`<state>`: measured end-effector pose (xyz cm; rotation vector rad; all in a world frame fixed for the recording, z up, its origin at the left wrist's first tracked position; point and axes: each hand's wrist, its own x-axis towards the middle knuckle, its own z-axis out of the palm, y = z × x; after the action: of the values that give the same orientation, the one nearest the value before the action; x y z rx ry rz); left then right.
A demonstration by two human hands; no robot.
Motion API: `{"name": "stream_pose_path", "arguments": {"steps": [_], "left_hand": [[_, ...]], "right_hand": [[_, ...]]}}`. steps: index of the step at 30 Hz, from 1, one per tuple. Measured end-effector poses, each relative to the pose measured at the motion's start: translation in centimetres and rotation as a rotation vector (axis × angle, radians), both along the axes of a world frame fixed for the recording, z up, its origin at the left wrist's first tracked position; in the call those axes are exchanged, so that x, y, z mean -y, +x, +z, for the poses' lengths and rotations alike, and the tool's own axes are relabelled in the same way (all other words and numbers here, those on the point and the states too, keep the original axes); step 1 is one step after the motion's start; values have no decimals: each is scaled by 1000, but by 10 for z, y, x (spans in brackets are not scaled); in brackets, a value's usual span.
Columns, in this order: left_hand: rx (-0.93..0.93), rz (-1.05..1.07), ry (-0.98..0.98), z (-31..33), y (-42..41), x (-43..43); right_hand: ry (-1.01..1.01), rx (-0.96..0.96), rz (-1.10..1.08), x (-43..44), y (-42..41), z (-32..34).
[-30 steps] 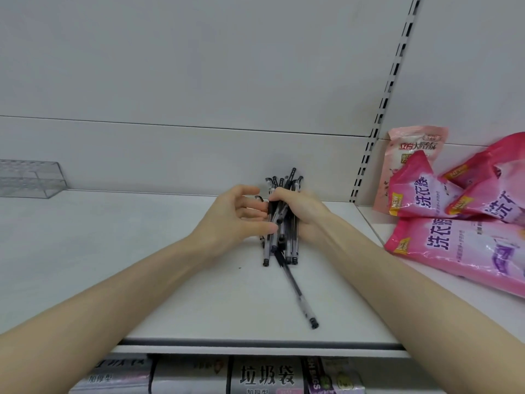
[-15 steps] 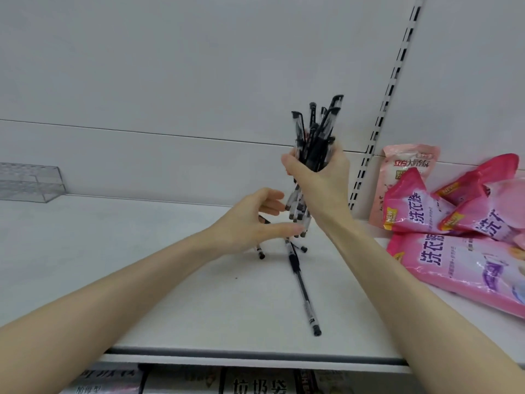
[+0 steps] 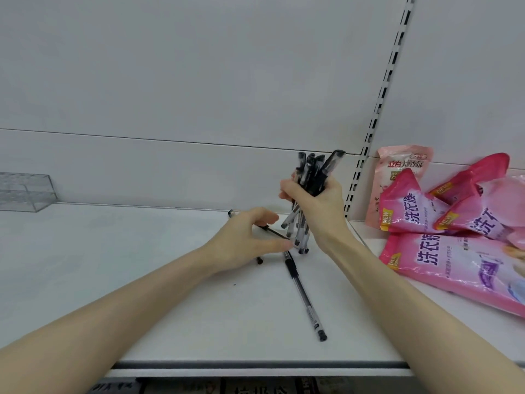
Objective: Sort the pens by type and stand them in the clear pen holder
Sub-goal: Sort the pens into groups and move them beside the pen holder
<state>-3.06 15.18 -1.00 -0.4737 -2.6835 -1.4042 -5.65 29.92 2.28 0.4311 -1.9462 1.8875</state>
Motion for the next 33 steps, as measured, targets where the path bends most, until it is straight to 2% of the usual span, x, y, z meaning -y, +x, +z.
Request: {"name": "stream_pose_path", "arguments": {"steps": [3, 6, 10, 15, 22, 27, 33], "left_hand": [[-16, -6, -86, -2, 2, 0], [-48, -3, -98, -1, 3, 4], [-27, -30, -97, 1, 2, 10], [-22, -104, -126, 2, -1, 12], [-36, -353, -208, 10, -1, 7], [-42, -386, -304, 10, -13, 9], [-9, -443, -274, 15, -14, 13]], "right_hand": [[45, 21, -8, -3, -1, -3], [-33, 52, -14, -3, 0, 2], [-73, -26, -34, -11, 1, 17], [189, 68, -19, -18, 1, 3], [160, 68, -63, -16, 9, -1], [160, 52, -111, -24, 9, -1], [218, 127, -58, -25, 10, -8]]}}
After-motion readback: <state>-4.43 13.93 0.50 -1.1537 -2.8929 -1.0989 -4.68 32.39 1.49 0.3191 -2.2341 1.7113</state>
